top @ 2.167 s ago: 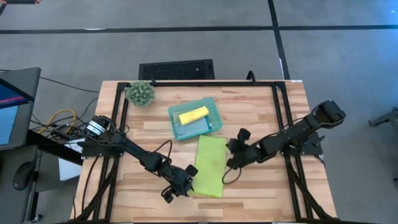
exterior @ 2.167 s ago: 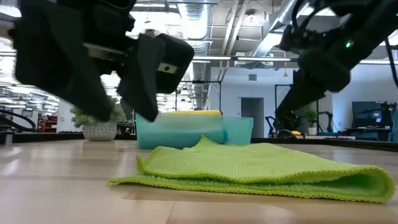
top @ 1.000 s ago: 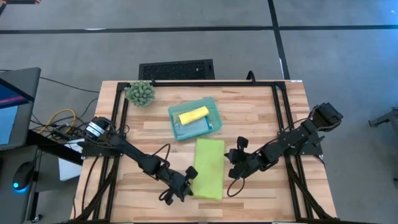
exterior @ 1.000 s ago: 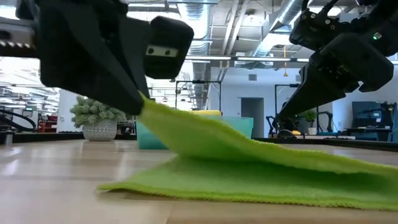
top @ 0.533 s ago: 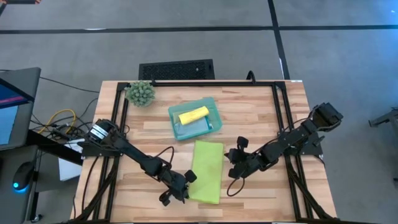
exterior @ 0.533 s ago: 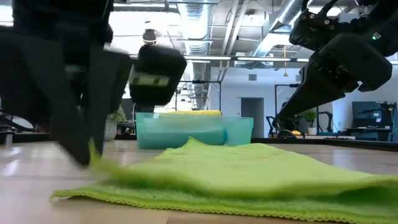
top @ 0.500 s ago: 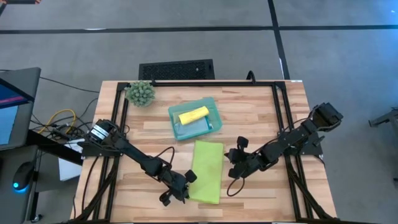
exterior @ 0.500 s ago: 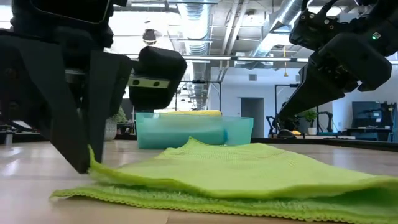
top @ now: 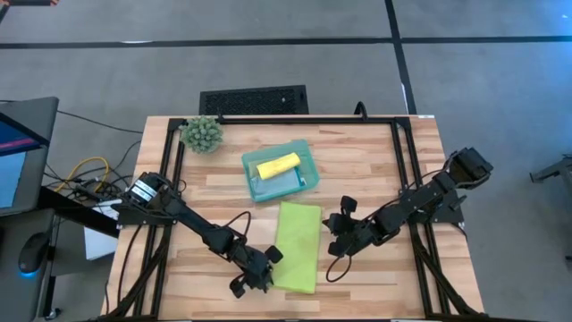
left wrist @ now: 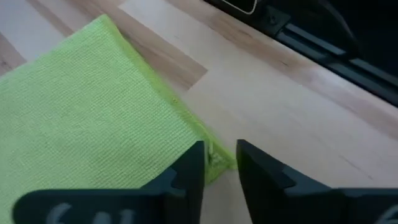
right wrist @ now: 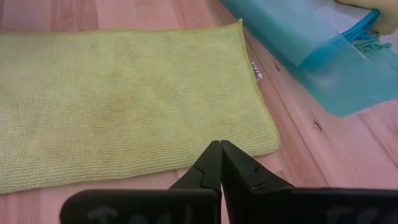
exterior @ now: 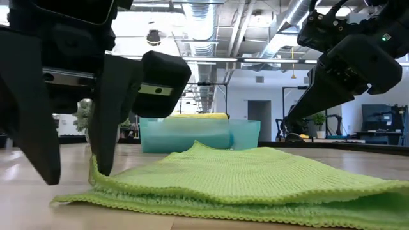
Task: Fold microfiber towels
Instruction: Fold the light green towel
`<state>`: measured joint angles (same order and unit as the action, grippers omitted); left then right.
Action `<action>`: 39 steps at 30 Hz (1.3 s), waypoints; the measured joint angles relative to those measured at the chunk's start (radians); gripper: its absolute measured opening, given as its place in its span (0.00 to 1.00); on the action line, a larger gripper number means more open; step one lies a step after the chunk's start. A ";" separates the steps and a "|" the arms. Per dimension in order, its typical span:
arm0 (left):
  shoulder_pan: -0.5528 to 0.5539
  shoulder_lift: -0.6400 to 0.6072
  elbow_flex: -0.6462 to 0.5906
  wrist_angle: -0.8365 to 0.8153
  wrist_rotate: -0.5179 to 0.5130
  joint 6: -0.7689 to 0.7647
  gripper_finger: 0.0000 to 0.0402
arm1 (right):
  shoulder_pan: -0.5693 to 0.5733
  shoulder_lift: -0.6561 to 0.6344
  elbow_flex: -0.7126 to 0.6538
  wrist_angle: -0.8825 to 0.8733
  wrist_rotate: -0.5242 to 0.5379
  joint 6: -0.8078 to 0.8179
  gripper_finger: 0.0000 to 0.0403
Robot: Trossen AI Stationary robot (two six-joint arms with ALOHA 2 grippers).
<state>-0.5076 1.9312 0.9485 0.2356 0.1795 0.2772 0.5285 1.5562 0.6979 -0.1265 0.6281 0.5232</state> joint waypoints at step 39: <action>0.091 0.055 0.058 0.138 0.080 0.000 0.03 | -0.198 0.190 0.006 0.302 -0.122 -0.152 0.05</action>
<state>-0.4164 1.9862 1.0067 0.3740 0.2599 0.2770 0.3306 1.7463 0.7038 0.1758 0.5066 0.3716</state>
